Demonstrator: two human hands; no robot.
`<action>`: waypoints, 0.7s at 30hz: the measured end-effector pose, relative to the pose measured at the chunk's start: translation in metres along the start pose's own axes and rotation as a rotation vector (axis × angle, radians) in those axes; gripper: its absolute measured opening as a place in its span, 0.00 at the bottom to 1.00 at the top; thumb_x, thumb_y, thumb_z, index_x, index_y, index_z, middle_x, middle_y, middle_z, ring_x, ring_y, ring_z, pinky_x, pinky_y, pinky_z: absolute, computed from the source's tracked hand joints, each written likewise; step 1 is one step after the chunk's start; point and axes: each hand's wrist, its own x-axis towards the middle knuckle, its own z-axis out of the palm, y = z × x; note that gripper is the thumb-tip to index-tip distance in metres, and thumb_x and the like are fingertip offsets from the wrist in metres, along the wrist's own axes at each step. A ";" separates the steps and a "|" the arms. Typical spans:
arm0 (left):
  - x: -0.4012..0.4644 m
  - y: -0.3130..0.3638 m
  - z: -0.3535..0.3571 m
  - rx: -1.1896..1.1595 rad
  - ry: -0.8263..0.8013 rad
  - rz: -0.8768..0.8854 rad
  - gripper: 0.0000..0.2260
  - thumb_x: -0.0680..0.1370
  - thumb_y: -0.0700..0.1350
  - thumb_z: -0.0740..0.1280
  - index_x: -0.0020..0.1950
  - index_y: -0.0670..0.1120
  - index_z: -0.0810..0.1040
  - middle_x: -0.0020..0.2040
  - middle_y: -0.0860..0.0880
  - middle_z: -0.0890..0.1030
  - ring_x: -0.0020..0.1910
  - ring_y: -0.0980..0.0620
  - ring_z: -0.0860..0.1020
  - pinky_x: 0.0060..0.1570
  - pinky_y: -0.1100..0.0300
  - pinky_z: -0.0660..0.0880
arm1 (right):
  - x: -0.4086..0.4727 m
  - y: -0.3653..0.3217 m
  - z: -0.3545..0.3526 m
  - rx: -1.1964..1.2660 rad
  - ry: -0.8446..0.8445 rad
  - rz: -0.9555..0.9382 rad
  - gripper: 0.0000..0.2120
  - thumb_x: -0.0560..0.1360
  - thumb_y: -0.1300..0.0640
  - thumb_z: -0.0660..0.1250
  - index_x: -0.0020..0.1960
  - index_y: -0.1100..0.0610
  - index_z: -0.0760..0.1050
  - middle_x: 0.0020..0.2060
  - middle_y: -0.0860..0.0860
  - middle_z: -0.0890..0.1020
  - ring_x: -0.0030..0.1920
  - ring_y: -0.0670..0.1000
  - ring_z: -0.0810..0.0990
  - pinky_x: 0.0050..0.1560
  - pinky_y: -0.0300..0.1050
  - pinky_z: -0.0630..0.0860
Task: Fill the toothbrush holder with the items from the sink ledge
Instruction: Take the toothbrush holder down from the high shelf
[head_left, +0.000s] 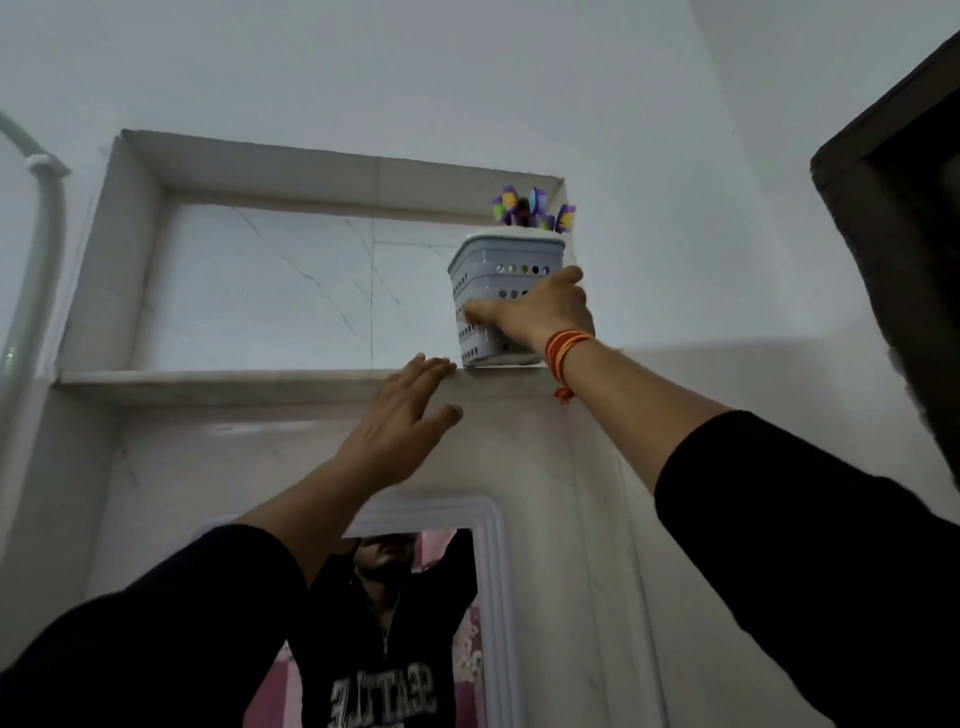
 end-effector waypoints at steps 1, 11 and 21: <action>-0.006 0.002 -0.006 -0.068 0.017 -0.036 0.25 0.81 0.54 0.61 0.79 0.53 0.63 0.81 0.53 0.60 0.81 0.56 0.51 0.78 0.52 0.50 | -0.009 -0.006 -0.009 0.017 -0.016 0.004 0.54 0.57 0.36 0.81 0.71 0.59 0.59 0.65 0.57 0.76 0.59 0.58 0.79 0.53 0.50 0.78; -0.107 0.005 -0.020 -0.195 0.074 -0.201 0.17 0.82 0.51 0.61 0.69 0.50 0.75 0.69 0.50 0.76 0.66 0.48 0.75 0.65 0.48 0.73 | -0.153 0.030 -0.045 0.126 -0.237 0.096 0.50 0.54 0.43 0.87 0.64 0.57 0.61 0.50 0.46 0.76 0.53 0.50 0.78 0.56 0.45 0.80; -0.261 0.001 0.039 -0.373 -0.191 -0.334 0.19 0.78 0.53 0.64 0.66 0.47 0.78 0.67 0.53 0.76 0.66 0.55 0.74 0.66 0.50 0.74 | -0.322 0.145 -0.006 0.118 -0.277 0.241 0.55 0.51 0.42 0.88 0.68 0.56 0.60 0.59 0.47 0.75 0.58 0.49 0.77 0.56 0.43 0.79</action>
